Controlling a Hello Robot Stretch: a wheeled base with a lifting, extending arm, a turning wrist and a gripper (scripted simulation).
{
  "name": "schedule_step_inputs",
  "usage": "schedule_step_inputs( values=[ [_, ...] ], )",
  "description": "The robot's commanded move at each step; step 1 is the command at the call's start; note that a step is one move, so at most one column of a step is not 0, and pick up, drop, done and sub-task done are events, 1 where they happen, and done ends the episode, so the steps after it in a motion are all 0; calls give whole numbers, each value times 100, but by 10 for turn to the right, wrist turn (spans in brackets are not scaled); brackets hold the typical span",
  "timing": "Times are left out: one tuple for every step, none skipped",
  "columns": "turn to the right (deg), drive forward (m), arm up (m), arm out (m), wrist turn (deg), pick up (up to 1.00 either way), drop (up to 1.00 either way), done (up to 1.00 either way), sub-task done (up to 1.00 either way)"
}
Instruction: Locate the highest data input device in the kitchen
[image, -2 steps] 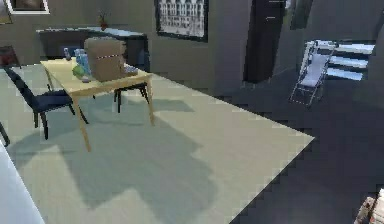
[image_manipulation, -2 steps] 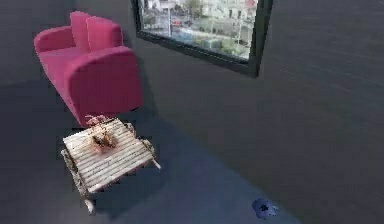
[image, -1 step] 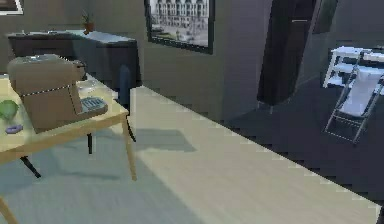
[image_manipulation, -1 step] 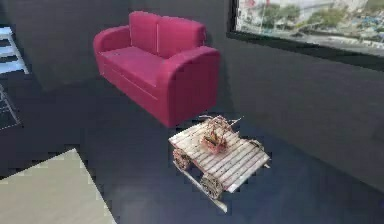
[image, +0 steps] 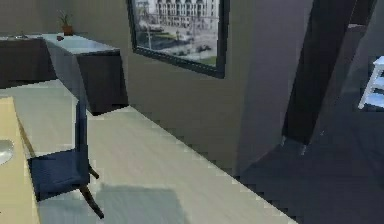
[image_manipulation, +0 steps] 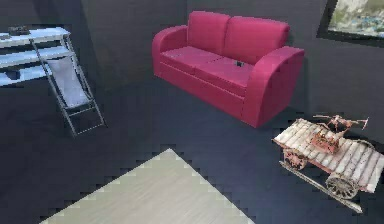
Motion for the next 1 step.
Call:
schedule_step_inputs(
  values=[
    [30, 0, 0, 0, 0, 0, 0, 0, 0]
  ],
)
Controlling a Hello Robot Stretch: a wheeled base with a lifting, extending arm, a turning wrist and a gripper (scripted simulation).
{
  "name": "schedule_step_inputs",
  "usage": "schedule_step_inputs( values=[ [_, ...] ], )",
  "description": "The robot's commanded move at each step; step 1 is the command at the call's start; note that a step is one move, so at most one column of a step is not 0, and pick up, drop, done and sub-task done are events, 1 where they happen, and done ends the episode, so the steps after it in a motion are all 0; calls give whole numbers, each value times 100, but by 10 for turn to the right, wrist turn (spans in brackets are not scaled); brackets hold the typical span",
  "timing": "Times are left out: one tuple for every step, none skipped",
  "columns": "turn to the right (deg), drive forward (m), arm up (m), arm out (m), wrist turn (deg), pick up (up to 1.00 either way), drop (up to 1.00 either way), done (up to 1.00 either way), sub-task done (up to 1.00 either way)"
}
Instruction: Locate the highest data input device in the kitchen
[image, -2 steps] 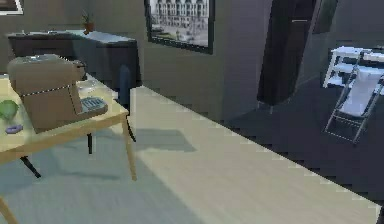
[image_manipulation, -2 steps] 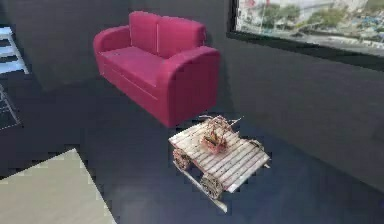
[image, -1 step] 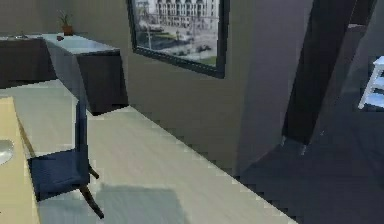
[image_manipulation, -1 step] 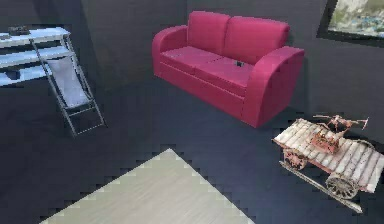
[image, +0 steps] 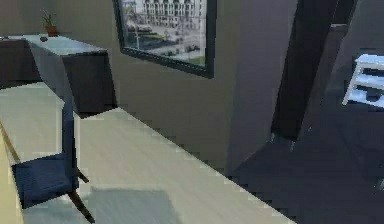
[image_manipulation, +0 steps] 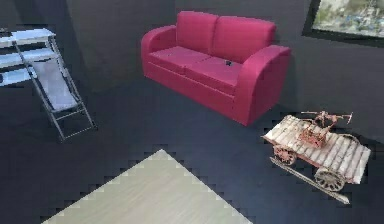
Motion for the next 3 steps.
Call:
schedule_step_inputs(
  values=[
    [0, 10, 0, 0, 0, 0, 0, 0, 0],
    [-120, 0, 0, 0, 0, 0, 0, 0, 0],
    [0, 20, 0, 0, 0, 0, 0, 0, 0]
  ],
)
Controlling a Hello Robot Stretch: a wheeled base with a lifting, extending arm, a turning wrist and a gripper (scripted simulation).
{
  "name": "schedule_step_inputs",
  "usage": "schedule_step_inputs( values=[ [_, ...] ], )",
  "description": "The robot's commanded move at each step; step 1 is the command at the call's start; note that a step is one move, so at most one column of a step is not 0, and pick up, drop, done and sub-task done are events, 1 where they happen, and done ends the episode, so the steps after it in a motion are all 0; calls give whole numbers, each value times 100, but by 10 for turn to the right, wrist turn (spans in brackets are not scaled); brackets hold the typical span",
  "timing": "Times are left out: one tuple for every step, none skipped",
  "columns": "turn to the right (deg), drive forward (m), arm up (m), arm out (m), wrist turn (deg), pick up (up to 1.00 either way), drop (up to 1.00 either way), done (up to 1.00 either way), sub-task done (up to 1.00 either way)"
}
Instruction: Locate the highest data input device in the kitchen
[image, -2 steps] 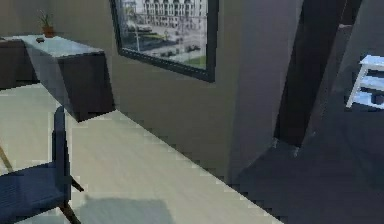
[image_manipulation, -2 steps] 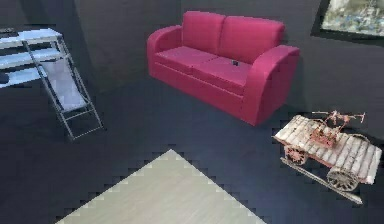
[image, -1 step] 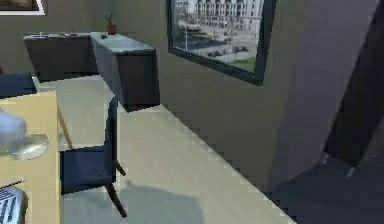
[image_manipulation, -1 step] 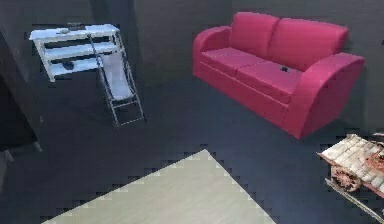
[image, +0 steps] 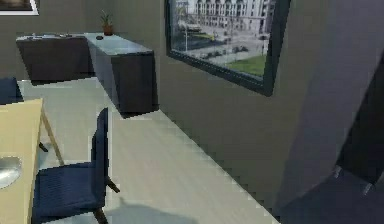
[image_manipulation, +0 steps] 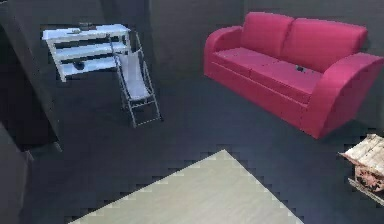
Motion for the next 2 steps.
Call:
schedule_step_inputs(
  values=[
    [0, 100, 0, 0, 0, 0, 0, 0, 0],
    [0, 10, 0, 0, 0, 0, 0, 0, 0]
  ],
)
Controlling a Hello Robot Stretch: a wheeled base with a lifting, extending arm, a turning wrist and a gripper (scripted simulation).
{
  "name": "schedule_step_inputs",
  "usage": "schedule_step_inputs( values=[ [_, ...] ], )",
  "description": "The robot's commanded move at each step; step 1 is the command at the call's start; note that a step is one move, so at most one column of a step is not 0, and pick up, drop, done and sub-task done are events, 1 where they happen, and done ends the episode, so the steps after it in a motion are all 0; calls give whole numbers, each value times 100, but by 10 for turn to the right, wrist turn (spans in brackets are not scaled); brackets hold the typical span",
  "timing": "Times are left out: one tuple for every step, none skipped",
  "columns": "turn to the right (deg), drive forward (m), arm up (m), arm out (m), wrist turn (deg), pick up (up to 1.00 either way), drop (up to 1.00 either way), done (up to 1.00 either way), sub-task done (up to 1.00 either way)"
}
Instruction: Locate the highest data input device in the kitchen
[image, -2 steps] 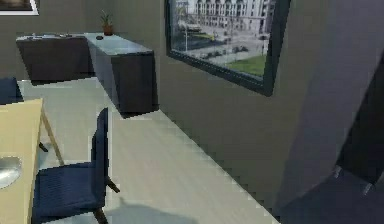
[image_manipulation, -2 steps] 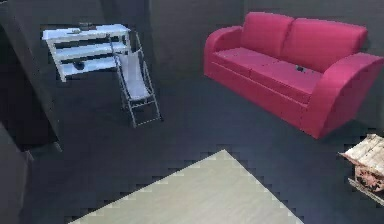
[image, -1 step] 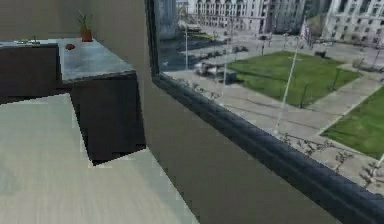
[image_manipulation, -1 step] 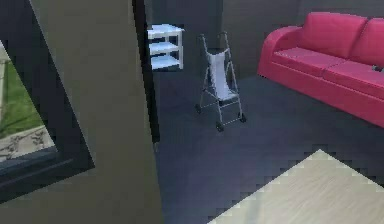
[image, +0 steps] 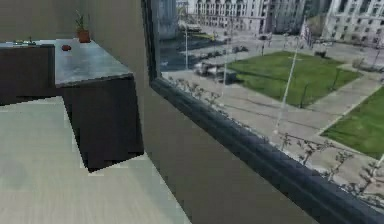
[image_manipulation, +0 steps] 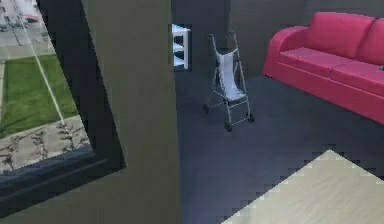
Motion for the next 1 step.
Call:
schedule_step_inputs(
  values=[
    [-300, 0, 0, 0, 0, 0, 0, 0, 0]
  ],
)
